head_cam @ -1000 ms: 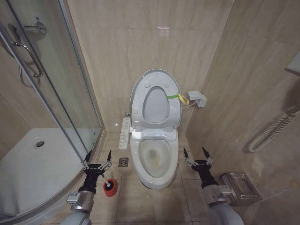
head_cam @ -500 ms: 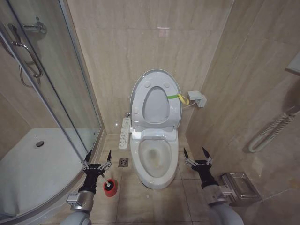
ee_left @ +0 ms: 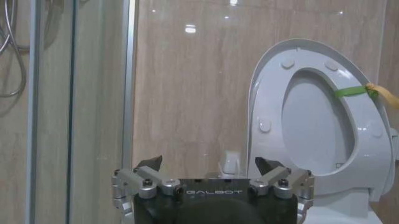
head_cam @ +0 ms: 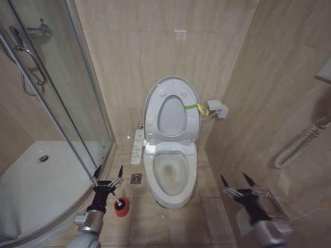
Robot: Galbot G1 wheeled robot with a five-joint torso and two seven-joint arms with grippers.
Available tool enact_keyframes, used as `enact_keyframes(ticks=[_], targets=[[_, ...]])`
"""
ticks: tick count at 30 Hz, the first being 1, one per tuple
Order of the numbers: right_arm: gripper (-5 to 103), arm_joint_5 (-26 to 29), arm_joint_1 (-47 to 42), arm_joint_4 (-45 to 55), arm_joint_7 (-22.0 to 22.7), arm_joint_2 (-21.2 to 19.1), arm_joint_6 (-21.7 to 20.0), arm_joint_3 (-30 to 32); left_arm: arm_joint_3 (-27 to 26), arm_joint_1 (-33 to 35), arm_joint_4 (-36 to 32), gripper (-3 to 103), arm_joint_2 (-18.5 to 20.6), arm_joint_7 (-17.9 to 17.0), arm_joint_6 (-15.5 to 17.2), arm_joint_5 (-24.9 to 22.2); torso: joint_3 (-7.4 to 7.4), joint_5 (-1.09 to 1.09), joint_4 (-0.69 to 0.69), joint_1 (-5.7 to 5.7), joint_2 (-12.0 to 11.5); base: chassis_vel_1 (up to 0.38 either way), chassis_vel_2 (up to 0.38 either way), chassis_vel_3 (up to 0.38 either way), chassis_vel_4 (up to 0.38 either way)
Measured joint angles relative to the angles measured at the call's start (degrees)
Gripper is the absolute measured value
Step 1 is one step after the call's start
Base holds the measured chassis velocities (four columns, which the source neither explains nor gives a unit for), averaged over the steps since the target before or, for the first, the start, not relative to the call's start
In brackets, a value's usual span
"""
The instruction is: Open the toilet lid, clean the toilet bowl with a toilet brush, close the toilet lid, and flush.
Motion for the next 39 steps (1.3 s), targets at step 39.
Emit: enact_keyframes(ticks=[39], targets=[[100, -2.57, 9.03, -3.14, -0.52, 11.73, 0.15, -4.5, 0.0, -0.01, 0.0, 100, 0.0, 0.0, 0.0, 0.0, 0.01, 0.0, 0.02, 0.0, 0.0, 0.0, 0.0, 0.0, 0.0]])
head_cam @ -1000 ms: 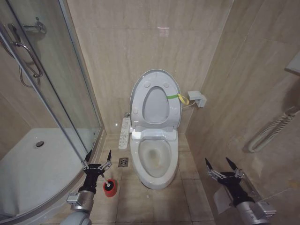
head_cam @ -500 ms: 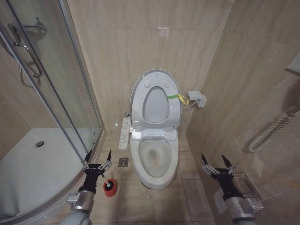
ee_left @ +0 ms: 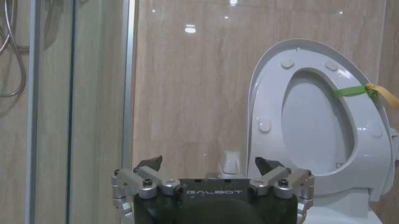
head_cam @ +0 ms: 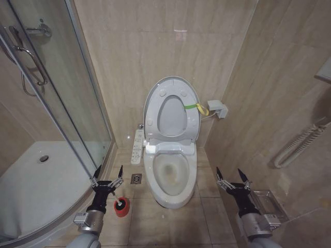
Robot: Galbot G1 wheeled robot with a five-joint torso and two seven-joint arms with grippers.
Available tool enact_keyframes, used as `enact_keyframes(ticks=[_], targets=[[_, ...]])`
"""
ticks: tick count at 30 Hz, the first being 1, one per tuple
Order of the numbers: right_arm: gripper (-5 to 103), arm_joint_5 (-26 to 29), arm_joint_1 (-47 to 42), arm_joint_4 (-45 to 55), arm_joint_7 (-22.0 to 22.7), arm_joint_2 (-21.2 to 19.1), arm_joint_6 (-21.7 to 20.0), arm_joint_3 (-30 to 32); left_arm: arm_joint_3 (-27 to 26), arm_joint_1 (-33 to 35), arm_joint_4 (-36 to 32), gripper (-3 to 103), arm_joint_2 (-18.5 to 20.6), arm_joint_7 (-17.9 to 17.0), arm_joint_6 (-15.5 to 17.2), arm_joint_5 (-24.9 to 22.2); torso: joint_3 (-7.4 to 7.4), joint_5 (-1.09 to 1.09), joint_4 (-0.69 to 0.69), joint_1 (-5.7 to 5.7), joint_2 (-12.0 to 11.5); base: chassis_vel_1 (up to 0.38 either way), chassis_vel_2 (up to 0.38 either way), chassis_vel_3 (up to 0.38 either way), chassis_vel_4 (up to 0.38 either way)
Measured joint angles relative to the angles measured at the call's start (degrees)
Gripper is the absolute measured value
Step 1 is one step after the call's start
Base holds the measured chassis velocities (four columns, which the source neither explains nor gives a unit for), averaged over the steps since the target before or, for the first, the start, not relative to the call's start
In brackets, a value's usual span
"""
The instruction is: Open the toilet lid, clean the toilet bowl with a toilet brush, close the toilet lid, and flush.
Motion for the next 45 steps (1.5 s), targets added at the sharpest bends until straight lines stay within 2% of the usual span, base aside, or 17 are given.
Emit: enact_keyframes(ticks=[8, 19, 27, 45], targets=[[100, 0.14, 0.32, 0.49, -0.04, 0.3, -0.02, 0.29, 0.0, 0.0, 0.0, 100, 0.0, 0.0, 0.0, 0.0, 0.0, 0.0, 0.0, 0.0, 0.0, 0.0, 0.0, 0.0, 0.0], [100, 0.55, 1.69, -0.56, -2.8, 2.14, -0.01, 0.35, 0.0, 0.0, 0.0, 100, 0.0, 0.0, 0.0, 0.0, 0.0, 0.0, 0.0, 0.0, 0.0, 0.0, 0.0, 0.0, 0.0], [100, -0.5, 1.95, -1.42, -3.5, 1.97, 0.04, 0.62, 0.0, 0.0, 0.0, 100, 0.0, 0.0, 0.0, 0.0, 0.0, 0.01, 0.0, 0.0, 0.0, 0.0, 0.0, 0.0, 0.0], [100, 0.98, 3.72, -2.41, -0.32, -0.49, 1.24, 2.54, 0.0, 0.0, 0.0, 100, 0.0, 0.0, 0.0, 0.0, 0.0, 0.0, 0.01, 0.01, -0.01, -0.03, 0.024, 0.028, -0.03]])
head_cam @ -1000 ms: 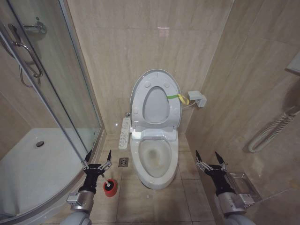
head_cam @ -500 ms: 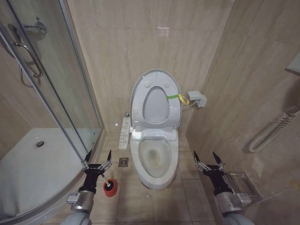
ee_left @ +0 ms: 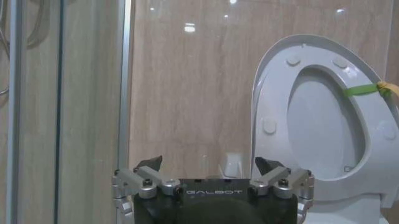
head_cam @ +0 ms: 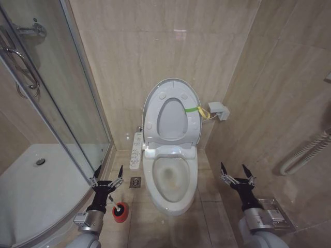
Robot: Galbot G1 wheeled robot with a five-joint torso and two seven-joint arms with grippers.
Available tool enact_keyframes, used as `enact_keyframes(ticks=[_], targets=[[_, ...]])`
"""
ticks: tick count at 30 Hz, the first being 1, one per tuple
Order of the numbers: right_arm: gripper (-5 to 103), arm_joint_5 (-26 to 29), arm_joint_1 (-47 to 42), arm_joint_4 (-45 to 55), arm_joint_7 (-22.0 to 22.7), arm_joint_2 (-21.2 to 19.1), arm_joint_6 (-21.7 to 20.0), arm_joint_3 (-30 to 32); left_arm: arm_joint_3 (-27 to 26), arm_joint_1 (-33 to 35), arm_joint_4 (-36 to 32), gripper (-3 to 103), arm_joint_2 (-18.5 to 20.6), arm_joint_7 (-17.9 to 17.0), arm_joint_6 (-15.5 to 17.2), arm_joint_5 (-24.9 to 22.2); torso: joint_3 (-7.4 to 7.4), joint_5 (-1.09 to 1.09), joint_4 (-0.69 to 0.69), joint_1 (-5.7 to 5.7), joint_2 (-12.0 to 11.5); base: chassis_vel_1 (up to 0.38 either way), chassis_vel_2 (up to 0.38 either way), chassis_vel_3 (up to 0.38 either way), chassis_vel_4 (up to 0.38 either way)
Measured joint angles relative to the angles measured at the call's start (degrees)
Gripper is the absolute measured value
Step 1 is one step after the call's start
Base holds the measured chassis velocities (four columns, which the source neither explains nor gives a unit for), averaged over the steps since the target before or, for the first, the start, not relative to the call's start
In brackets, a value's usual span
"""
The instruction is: Open the toilet lid, clean the toilet bowl with a toilet brush, close the toilet lid, and flush.
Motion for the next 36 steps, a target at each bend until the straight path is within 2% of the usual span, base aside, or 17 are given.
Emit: enact_keyframes(ticks=[21, 36], targets=[[100, -0.91, 2.23, -2.06, 1.98, -0.18, 1.74, 0.02, 0.01, -0.01, 0.0, 100, 0.0, 0.0, 0.0, 0.0, 0.0, 0.0, -0.01, 0.01, 0.01, -0.042, 0.013, 0.049, -0.017], [100, -2.29, 3.77, -2.95, 5.69, -0.38, 2.34, -0.21, 0.01, 0.0, 0.0, 100, 0.0, 0.0, 0.0, 0.0, -0.01, 0.0, -0.01, -0.03, 0.02, -0.041, 0.041, 0.039, -0.04]])
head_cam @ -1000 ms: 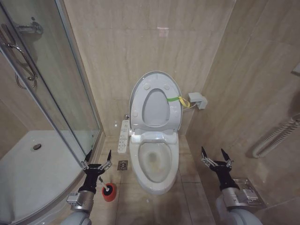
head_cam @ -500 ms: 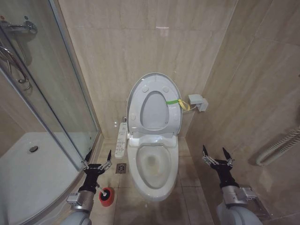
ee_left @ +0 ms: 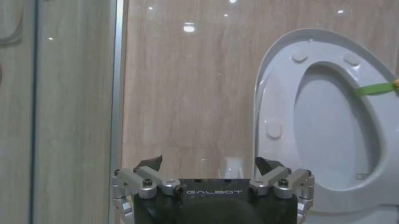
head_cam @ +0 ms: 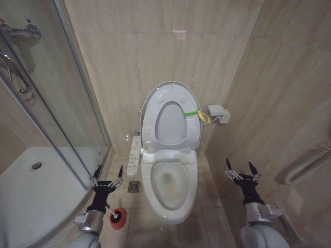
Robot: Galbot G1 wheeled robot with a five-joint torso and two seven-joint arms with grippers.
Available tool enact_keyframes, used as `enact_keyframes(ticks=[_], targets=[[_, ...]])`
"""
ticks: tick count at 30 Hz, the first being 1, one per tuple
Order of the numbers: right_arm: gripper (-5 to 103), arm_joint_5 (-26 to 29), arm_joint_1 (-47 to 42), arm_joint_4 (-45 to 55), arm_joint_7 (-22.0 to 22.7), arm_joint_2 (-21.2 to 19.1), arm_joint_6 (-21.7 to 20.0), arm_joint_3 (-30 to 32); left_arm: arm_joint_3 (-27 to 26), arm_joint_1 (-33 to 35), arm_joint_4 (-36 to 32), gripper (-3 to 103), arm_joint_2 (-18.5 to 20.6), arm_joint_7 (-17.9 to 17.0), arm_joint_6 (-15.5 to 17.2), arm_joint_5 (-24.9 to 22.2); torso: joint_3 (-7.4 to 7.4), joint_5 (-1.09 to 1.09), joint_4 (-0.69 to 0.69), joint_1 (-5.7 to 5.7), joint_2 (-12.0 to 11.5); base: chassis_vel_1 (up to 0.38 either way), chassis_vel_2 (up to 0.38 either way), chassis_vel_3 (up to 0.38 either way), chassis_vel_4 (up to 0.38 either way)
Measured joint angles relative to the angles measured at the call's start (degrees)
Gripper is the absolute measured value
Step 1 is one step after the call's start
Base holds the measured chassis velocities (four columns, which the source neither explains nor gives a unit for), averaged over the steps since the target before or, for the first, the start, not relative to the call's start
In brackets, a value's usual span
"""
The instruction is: Open the toilet lid, clean the toilet bowl with a toilet brush, close the toilet lid, and flush.
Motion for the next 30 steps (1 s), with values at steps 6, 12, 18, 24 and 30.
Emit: enact_keyframes(ticks=[6, 12, 18, 24, 30], targets=[[100, -0.86, 1.02, -1.28, 0.13, -0.24, 1.29, 0.03, 0.0, -0.04, 0.0, 100, 0.0, 0.0, 0.0, 0.0, 0.03, -0.01, 0.01, 0.09, -0.02, -0.127, 0.125, 0.131, -0.141], [100, -3.1, 3.21, -2.86, 1.55, -1.8, -0.22, -0.44, 0.0, 0.0, 0.0, 100, 0.0, 0.0, 0.0, 0.0, 0.0, 0.01, 0.0, 0.0, -0.01, -0.016, 0.014, 0.006, -0.013], [100, -3.19, 7.29, -7.67, 2.66, -4.97, -1.37, -1.56, 0.0, 0.02, 0.0, 100, 0.0, 0.0, 0.0, 0.0, 0.0, 0.02, 0.01, -0.02, 0.0, 0.019, -0.026, -0.035, 0.02], [100, -1.98, 11.32, -12.0, 2.93, -7.72, -1.13, -2.47, 0.0, 0.0, 0.0, 100, 0.0, 0.0, 0.0, 0.0, 0.01, 0.01, 0.01, 0.02, 0.0, 0.0, 0.0, 0.0, 0.0], [100, -0.25, 17.27, -16.44, 3.62, -10.01, -0.99, -4.56, 0.0, 0.0, 0.0, 100, 0.0, 0.0, 0.0, 0.0, 0.01, 0.0, 0.0, 0.02, 0.0, 0.0, 0.0, 0.0, 0.0]])
